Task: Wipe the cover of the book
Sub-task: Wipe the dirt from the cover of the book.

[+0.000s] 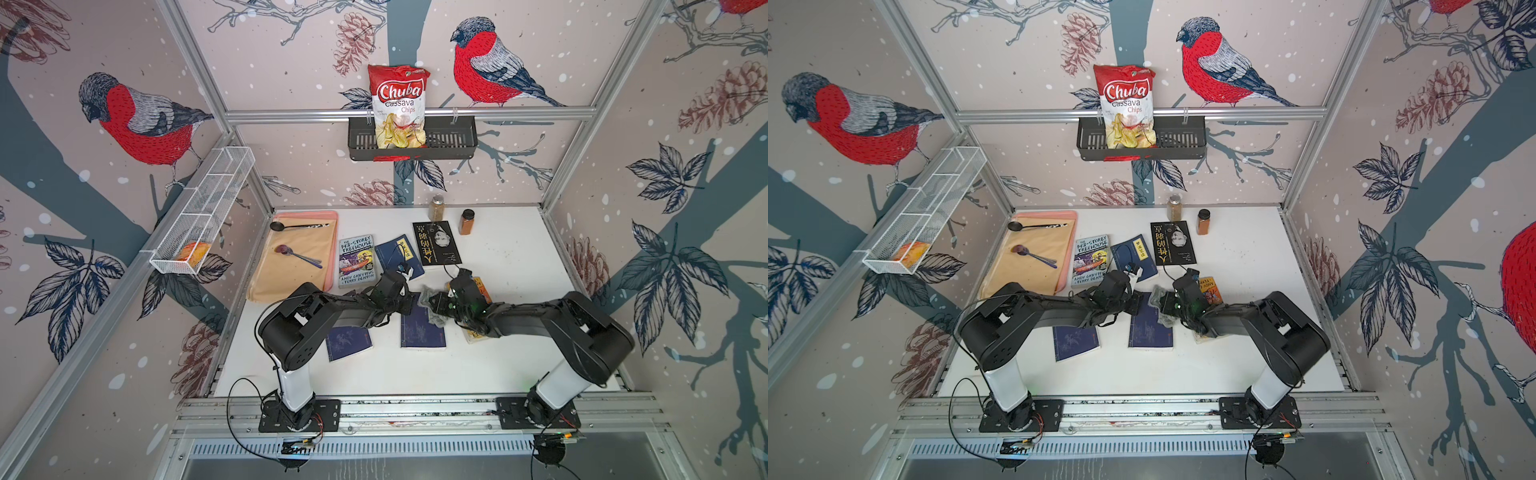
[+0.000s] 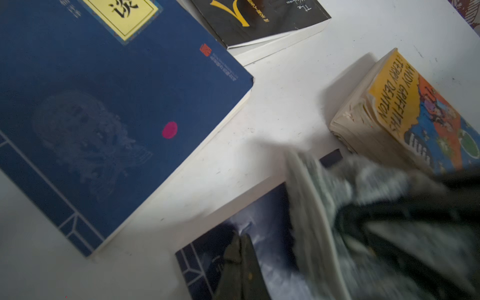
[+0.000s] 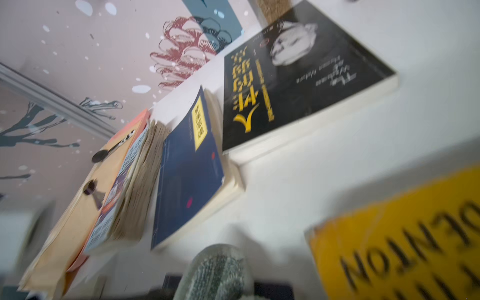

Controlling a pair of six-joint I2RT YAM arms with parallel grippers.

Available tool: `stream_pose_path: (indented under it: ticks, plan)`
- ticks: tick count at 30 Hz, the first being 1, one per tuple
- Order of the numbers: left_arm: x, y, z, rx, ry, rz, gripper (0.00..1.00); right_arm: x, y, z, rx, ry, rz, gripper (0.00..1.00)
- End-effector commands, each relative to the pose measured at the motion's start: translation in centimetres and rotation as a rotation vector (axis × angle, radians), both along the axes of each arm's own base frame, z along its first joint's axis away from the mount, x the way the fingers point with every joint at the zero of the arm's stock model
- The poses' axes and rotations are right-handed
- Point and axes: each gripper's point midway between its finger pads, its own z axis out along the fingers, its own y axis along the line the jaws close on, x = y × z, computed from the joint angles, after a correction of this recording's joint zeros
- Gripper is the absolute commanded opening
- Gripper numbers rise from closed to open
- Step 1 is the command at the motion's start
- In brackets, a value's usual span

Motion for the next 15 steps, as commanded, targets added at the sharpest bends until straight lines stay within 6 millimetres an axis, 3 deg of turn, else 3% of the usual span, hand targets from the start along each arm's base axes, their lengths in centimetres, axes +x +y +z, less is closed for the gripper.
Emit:
stream_pose_path:
  ticks: [1, 4, 11, 15]
  plan:
    - [-8.1, 7.2, -7.6, 0.323, 0.379, 0.011, 0.00, -2.9, -4.7, -5.3, -0.300, 0.161, 0.006, 0.05]
    - [-8.1, 7.1, -7.6, 0.318, 0.377, 0.011, 0.00, -5.0, -4.3, -5.2, -0.335, 0.152, 0.046, 0.05]
    - [-8.2, 7.1, -7.9, 0.319, 0.387, 0.008, 0.00, -13.6, -2.5, -4.8, -0.366, 0.185, 0.159, 0.06]
    - [-8.3, 7.1, -8.1, 0.316, 0.393, 0.006, 0.00, -14.9, -1.4, -4.3, -0.328, 0.181, 0.164, 0.06]
